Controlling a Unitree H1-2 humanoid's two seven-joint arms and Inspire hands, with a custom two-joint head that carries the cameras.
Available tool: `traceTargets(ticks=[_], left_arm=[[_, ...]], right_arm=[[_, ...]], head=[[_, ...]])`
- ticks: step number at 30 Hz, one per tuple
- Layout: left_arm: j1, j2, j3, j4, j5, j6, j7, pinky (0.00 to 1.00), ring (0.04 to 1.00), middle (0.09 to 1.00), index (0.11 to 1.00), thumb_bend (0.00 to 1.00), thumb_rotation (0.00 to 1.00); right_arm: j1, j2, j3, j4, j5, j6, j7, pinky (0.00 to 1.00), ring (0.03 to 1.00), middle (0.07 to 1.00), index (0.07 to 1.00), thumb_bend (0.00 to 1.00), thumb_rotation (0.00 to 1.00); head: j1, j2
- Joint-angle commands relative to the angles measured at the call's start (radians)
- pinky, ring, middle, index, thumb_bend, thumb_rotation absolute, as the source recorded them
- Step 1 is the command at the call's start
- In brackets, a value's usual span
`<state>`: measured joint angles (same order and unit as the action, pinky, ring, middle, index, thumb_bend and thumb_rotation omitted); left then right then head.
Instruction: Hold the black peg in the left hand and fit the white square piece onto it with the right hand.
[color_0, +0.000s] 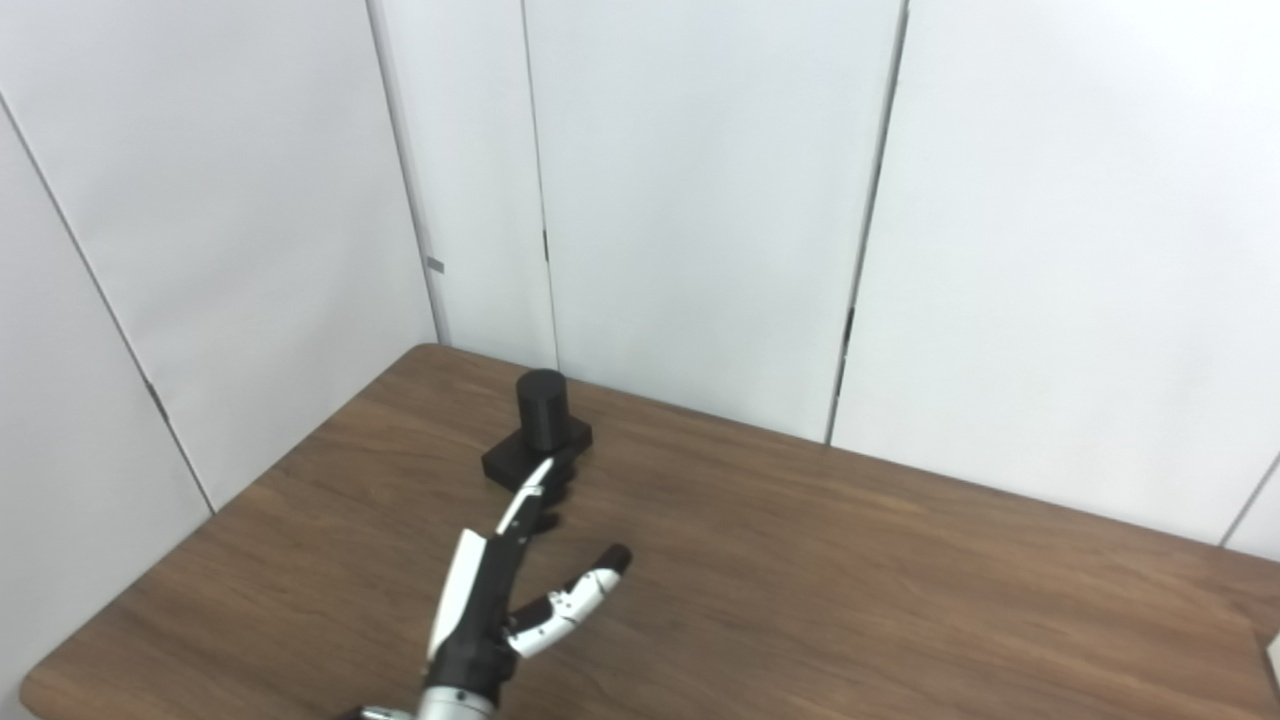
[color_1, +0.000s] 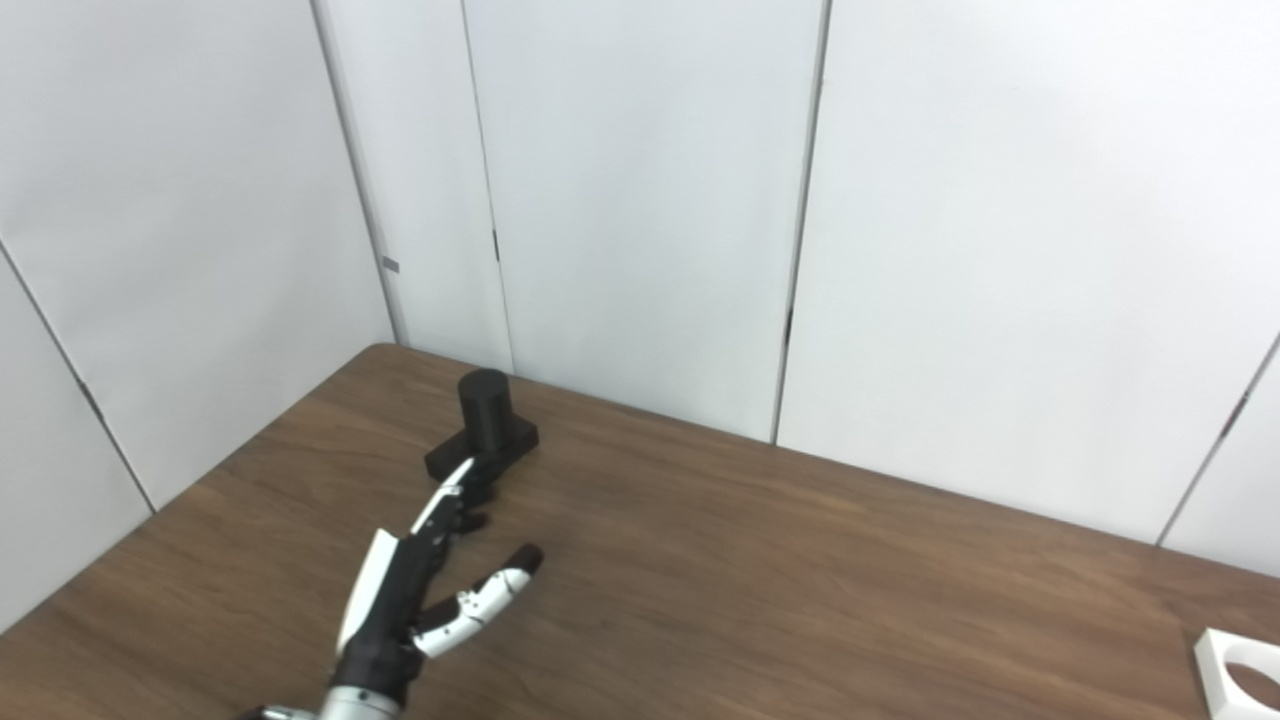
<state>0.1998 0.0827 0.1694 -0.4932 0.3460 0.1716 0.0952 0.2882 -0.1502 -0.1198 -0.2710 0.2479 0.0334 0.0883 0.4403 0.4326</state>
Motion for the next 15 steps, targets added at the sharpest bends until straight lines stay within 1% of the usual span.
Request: traceTargets(ticks=[1,4,6,7,8,9,11,13,15], left_arm=[[0.009,0.046,0.015,-0.045,0.067,0.043,-0.006,0.90,0.916,0.931,0.934,0.72,0.38],[-0.020,0.062,0.039,-0.036,0.117,0.077,-0.005,0.85,0.891,0.908,0.918,0.73,0.35],[-0.035,0.073,0.051,-0.027,0.156,0.102,-0.009,0.79,0.865,0.889,0.915,0.72,0.34],[-0.047,0.080,0.059,-0.008,0.177,0.112,-0.001,0.78,0.860,0.884,0.914,0.72,0.34],[-0.060,0.086,0.067,0.017,0.189,0.115,0.010,0.76,0.853,0.881,0.906,0.72,0.31],[-0.068,0.091,0.071,0.033,0.196,0.117,0.017,0.77,0.859,0.885,0.901,0.71,0.27],[-0.088,0.108,0.076,0.077,0.230,0.125,0.039,0.78,0.875,0.895,0.896,0.70,0.25],[-0.105,0.125,0.078,0.111,0.260,0.134,0.056,0.82,0.910,0.915,0.892,0.71,0.24],[-0.125,0.147,0.079,0.155,0.291,0.132,0.078,0.86,0.939,0.931,0.892,0.73,0.26]], right_arm=[[0.014,0.004,0.001,0.004,-0.007,0.053,-0.007,0.96,0.999,0.986,0.968,0.67,1.00],[0.010,0.003,0.001,0.015,-0.003,0.042,-0.005,0.96,1.000,0.989,0.968,0.66,1.00],[0.009,0.004,0.002,0.015,-0.003,0.046,-0.007,0.96,1.000,0.983,0.967,0.68,1.00],[0.009,0.004,0.004,0.017,-0.010,0.044,-0.009,0.96,1.000,0.982,0.967,0.68,1.00],[0.008,0.004,0.006,0.020,-0.015,0.040,-0.009,0.96,1.000,0.980,0.969,0.68,1.00],[0.007,0.004,0.008,0.022,-0.019,0.037,-0.009,0.96,1.000,0.980,0.973,0.68,1.00],[0.005,0.007,0.008,0.026,-0.017,0.033,-0.011,0.95,1.000,0.977,0.971,0.69,1.00],[0.004,0.006,0.008,0.031,-0.016,0.025,-0.007,0.94,0.999,0.975,0.966,0.69,1.00],[0.003,0.005,0.010,0.036,-0.018,0.018,-0.006,0.94,1.000,0.977,0.964,0.68,1.00]], head=[[-0.001,0.001],[-0.005,-0.001],[-0.006,-0.005],[-0.009,-0.010],[-0.012,-0.011],[-0.012,-0.011],[-0.015,-0.013],[-0.015,-0.013],[-0.016,-0.016]])
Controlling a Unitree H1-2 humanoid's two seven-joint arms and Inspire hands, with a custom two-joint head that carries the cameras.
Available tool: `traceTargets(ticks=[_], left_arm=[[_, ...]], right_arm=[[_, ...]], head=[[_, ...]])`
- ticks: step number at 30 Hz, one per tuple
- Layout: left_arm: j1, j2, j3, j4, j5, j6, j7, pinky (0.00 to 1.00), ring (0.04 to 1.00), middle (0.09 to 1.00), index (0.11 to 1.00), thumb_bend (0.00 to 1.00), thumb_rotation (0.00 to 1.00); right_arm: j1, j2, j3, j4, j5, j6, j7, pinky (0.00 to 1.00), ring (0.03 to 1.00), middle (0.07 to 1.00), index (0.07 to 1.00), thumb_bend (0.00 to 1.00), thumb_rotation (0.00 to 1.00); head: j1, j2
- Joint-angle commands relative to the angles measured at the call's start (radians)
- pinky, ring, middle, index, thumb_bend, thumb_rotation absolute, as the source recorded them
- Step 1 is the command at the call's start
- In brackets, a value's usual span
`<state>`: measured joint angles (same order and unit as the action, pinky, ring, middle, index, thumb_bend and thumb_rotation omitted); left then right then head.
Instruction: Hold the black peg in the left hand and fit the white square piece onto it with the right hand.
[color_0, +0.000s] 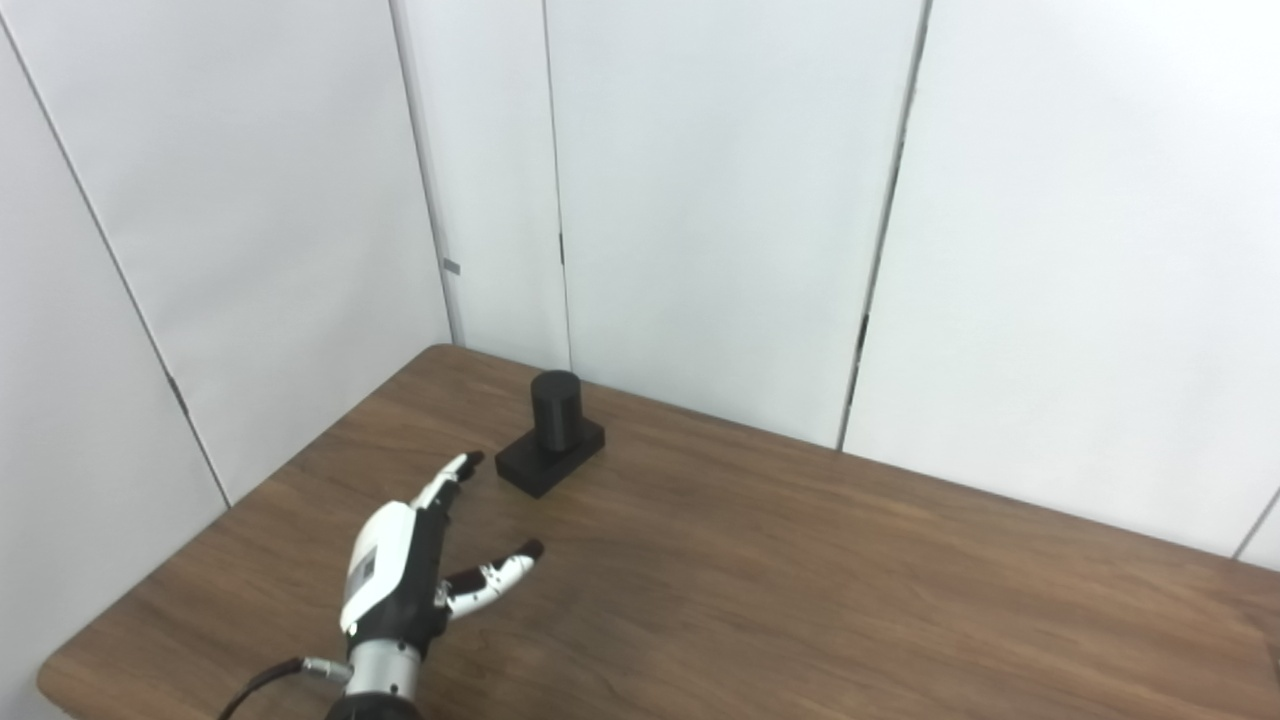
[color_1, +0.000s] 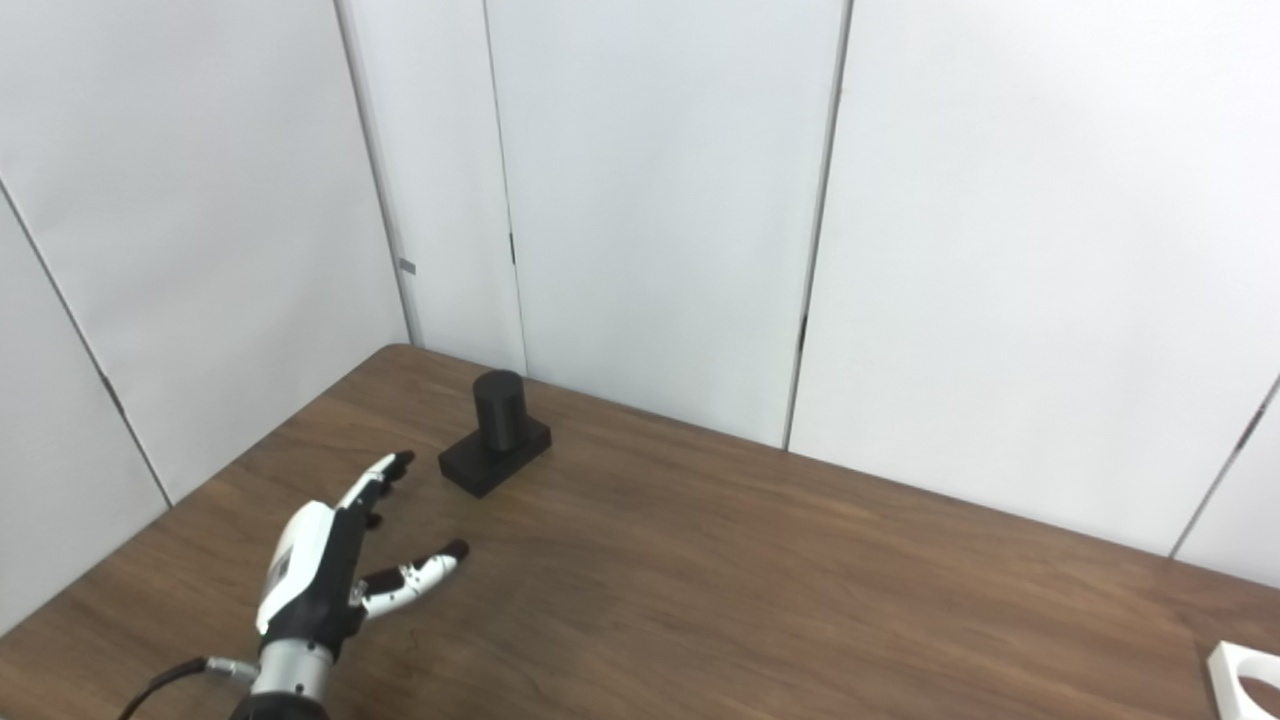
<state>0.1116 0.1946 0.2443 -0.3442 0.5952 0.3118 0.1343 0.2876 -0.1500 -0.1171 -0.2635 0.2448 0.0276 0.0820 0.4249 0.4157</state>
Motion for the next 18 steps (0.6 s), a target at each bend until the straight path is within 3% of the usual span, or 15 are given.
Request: traceTargets(ticks=[1,5,10,15,18], left_arm=[[-0.049,0.050,0.002,0.031,0.063,-0.013,0.053,0.87,0.940,0.932,0.891,0.74,0.30],[-0.091,0.100,-0.004,0.109,0.110,-0.023,0.084,0.92,0.949,0.928,0.891,0.75,0.38],[-0.156,0.158,-0.045,0.187,0.200,0.030,0.082,1.00,0.966,0.932,0.875,0.80,0.50],[-0.231,0.209,-0.110,0.252,0.288,0.136,0.007,1.00,0.974,0.945,0.881,0.85,0.62],[-0.278,0.214,-0.115,0.289,0.320,0.158,-0.047,1.00,0.974,0.948,0.885,0.88,0.67]], right_arm=[[0.002,0.006,0.008,0.030,-0.016,0.022,-0.001,0.93,0.998,0.976,0.961,0.68,1.00],[-0.001,0.009,0.007,0.034,-0.019,0.023,-0.006,0.92,0.993,0.968,0.957,0.68,1.00],[-0.002,0.012,0.007,0.034,-0.011,0.026,-0.005,0.92,0.992,0.966,0.955,0.69,1.00],[-0.002,0.015,0.010,0.030,-0.012,0.028,-0.008,0.92,0.994,0.970,0.958,0.69,1.00],[0.000,0.017,0.011,0.028,-0.012,0.025,-0.010,0.91,0.989,0.967,0.957,0.69,1.00]], head=[[-0.001,0.001],[0.000,0.001],[-0.006,0.005],[-0.011,0.006],[-0.013,0.009]])
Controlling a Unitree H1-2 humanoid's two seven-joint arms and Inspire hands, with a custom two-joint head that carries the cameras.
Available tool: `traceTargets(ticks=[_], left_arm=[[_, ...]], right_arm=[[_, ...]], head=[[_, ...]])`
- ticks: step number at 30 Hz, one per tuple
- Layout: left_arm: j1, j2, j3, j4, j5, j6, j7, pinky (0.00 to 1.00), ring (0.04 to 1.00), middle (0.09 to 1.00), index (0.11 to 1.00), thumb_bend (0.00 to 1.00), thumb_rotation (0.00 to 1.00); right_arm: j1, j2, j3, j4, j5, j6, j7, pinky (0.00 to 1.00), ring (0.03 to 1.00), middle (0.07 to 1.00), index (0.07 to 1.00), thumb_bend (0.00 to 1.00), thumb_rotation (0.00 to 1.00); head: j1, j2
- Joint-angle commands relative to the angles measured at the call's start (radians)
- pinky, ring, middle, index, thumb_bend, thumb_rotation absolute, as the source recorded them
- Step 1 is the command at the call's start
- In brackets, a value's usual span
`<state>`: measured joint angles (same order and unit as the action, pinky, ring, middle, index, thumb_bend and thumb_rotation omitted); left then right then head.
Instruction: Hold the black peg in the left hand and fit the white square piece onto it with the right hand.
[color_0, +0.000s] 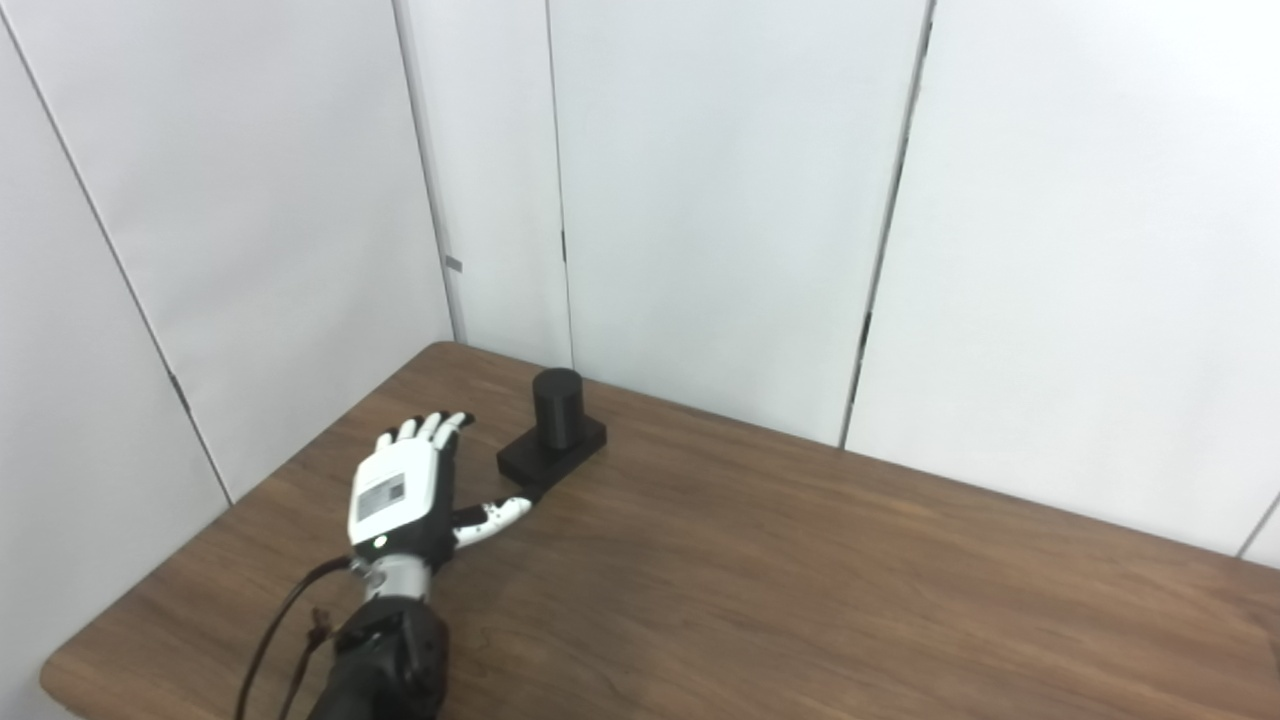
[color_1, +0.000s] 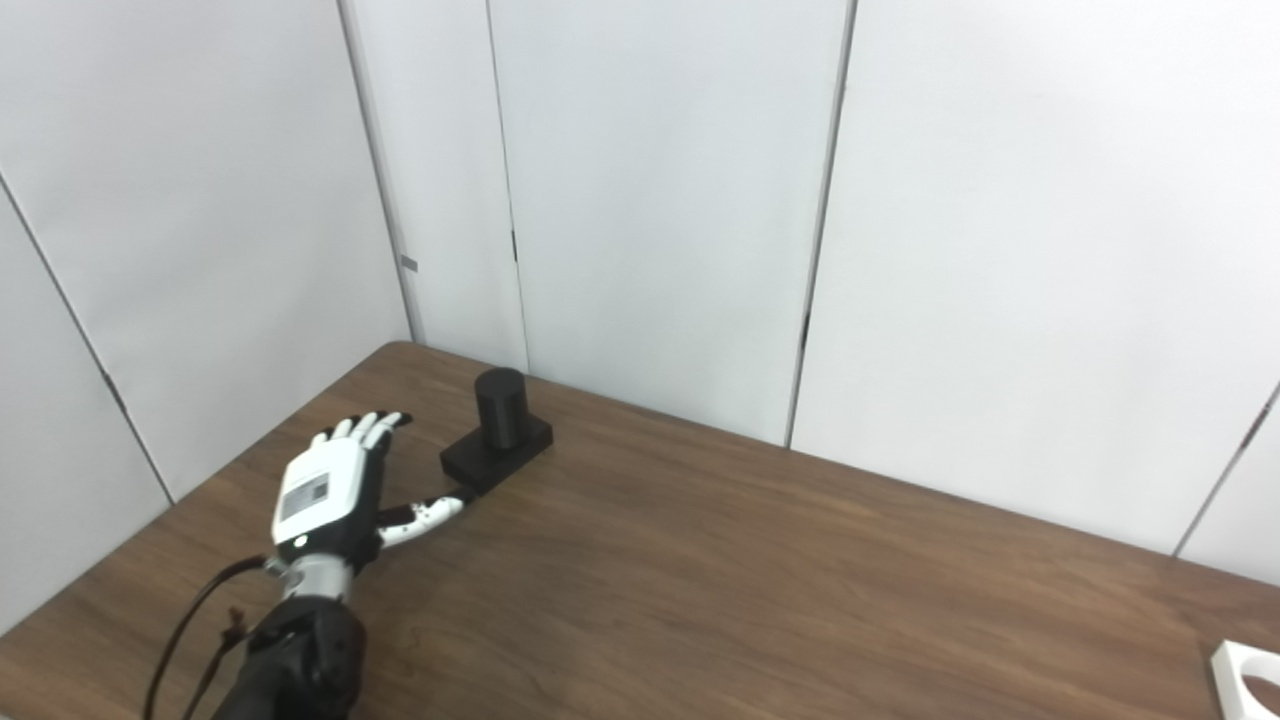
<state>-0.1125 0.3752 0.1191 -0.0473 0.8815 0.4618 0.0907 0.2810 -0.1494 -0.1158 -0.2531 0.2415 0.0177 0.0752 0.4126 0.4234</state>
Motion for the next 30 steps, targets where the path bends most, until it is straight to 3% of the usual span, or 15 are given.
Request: traceTargets(ticks=[1,12,21,30], left_arm=[[-0.068,0.030,0.013,0.004,0.037,0.008,-0.012,1.00,0.975,0.948,0.885,0.89,0.68],[-0.190,-0.005,0.026,0.122,-0.022,0.008,-0.061,0.97,0.965,0.932,0.857,0.94,0.67],[-0.258,-0.017,0.031,0.220,0.018,0.008,-0.072,0.96,0.961,0.931,0.863,0.95,0.67],[-0.324,-0.021,0.031,0.351,0.097,0.008,-0.038,0.96,0.955,0.928,0.862,0.94,0.64]], right_arm=[[0.008,0.016,0.010,0.016,-0.012,0.034,-0.004,0.91,0.986,0.965,0.954,0.69,1.00],[0.017,0.022,0.013,-0.017,-0.002,0.067,-0.023,0.89,0.959,0.939,0.927,0.71,1.00],[0.020,0.016,0.020,-0.018,0.008,0.061,-0.022,0.84,0.943,0.936,0.911,0.73,1.00],[0.023,0.018,0.022,-0.023,0.005,0.063,-0.028,0.80,0.931,0.923,0.901,0.76,1.00]], head=[[-0.002,0.002],[-0.008,0.016],[-0.013,0.021],[-0.016,0.025]])
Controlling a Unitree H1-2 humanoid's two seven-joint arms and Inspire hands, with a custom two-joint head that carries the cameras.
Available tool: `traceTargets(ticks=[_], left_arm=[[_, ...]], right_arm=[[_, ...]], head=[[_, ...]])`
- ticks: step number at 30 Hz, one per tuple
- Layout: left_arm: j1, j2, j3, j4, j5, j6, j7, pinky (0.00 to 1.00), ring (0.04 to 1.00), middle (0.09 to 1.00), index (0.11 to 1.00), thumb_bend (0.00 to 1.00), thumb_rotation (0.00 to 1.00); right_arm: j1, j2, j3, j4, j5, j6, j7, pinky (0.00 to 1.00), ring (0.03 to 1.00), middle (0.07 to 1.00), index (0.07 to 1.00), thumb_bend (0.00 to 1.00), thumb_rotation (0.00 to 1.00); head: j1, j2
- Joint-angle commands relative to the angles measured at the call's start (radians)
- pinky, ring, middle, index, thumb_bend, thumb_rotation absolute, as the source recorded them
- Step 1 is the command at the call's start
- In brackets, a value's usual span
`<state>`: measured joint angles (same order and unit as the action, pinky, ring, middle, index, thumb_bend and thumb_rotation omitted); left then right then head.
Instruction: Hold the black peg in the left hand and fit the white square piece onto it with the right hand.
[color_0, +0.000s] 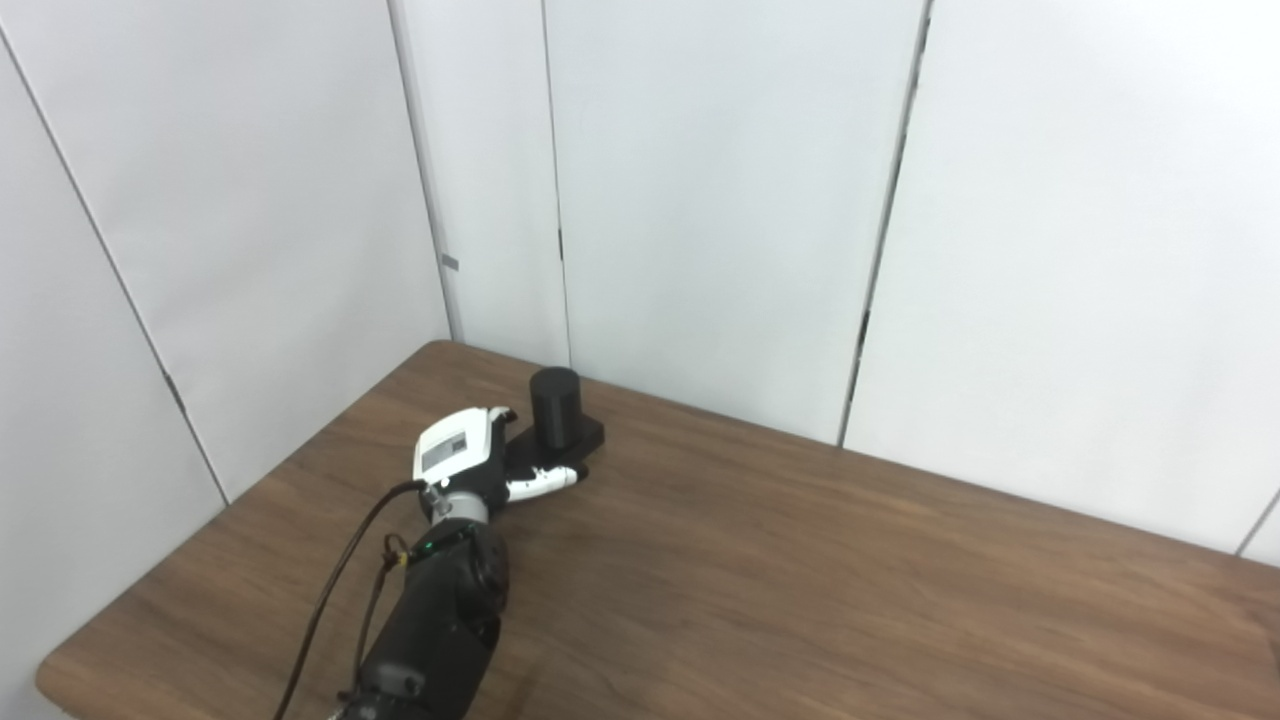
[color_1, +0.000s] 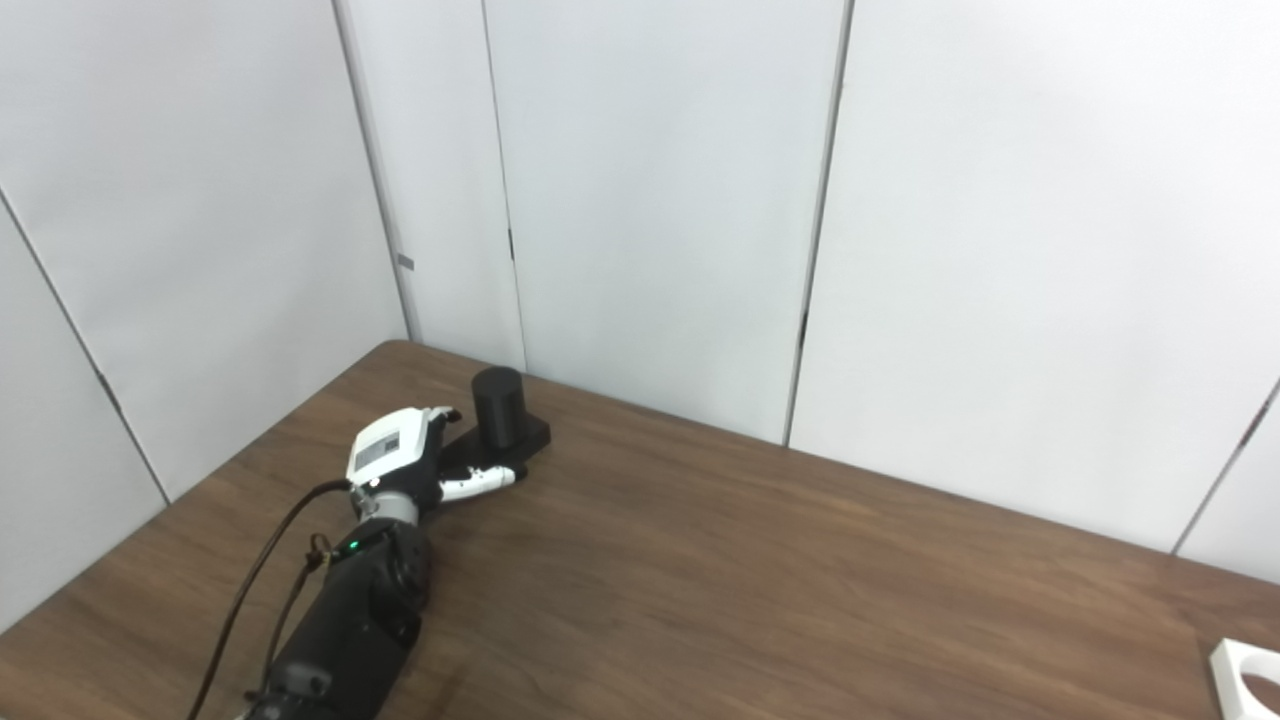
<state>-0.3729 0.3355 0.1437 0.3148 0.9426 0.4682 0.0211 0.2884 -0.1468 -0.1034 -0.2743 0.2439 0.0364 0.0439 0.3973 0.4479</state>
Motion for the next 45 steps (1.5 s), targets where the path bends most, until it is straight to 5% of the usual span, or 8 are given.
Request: traceTargets(ticks=[1,13,20,29,32,37,39,45], left_arm=[[-0.071,0.021,0.004,0.011,0.049,0.001,0.043,0.96,0.956,0.928,0.862,0.94,0.64],[-0.107,0.042,-0.027,0.162,0.144,0.001,0.102,0.95,0.945,0.920,0.858,0.94,0.66],[-0.093,0.057,-0.077,0.142,0.269,0.002,0.011,0.94,0.942,0.906,0.831,0.94,0.69],[-0.098,0.062,-0.110,0.115,0.251,0.001,-0.066,0.94,0.936,0.877,0.704,0.87,0.68],[-0.097,0.061,-0.119,0.119,0.222,0.001,-0.036,0.93,0.927,0.860,0.635,0.86,0.61],[-0.088,0.076,-0.154,0.136,0.120,-0.022,0.060,0.88,0.877,0.769,0.507,0.79,0.32],[-0.081,0.077,-0.155,0.132,0.068,-0.038,0.092,0.87,0.862,0.757,0.489,0.58,0.12],[-0.069,0.085,-0.173,0.115,-0.025,-0.043,0.144,0.83,0.832,0.742,0.479,0.52,0.05]], right_arm=[[0.016,0.016,0.011,-0.003,-0.001,0.039,0.005,0.79,0.930,0.923,0.901,0.76,1.00],[0.021,0.015,0.013,-0.018,-0.005,0.050,0.001,0.79,0.927,0.922,0.910,0.76,1.00],[0.021,0.010,0.010,-0.017,0.000,0.045,0.009,0.80,0.928,0.923,0.913,0.76,1.00],[0.024,0.010,0.012,-0.018,-0.008,0.042,0.011,0.79,0.925,0.925,0.910,0.78,1.00],[0.024,0.011,0.012,-0.018,-0.010,0.040,0.010,0.79,0.921,0.921,0.909,0.79,1.00],[0.025,0.014,0.010,-0.019,-0.002,0.039,0.011,0.78,0.916,0.914,0.897,0.80,0.98],[0.025,0.013,0.010,-0.021,-0.001,0.046,0.010,0.78,0.916,0.914,0.898,0.80,0.98],[0.025,0.014,0.010,-0.022,-0.004,0.042,0.011,0.79,0.920,0.917,0.899,0.78,0.99]], head=[[0.000,0.001],[-0.003,0.008],[-0.004,0.018],[-0.011,0.023],[-0.011,0.024],[-0.011,0.026],[-0.012,0.028],[-0.013,0.030]])
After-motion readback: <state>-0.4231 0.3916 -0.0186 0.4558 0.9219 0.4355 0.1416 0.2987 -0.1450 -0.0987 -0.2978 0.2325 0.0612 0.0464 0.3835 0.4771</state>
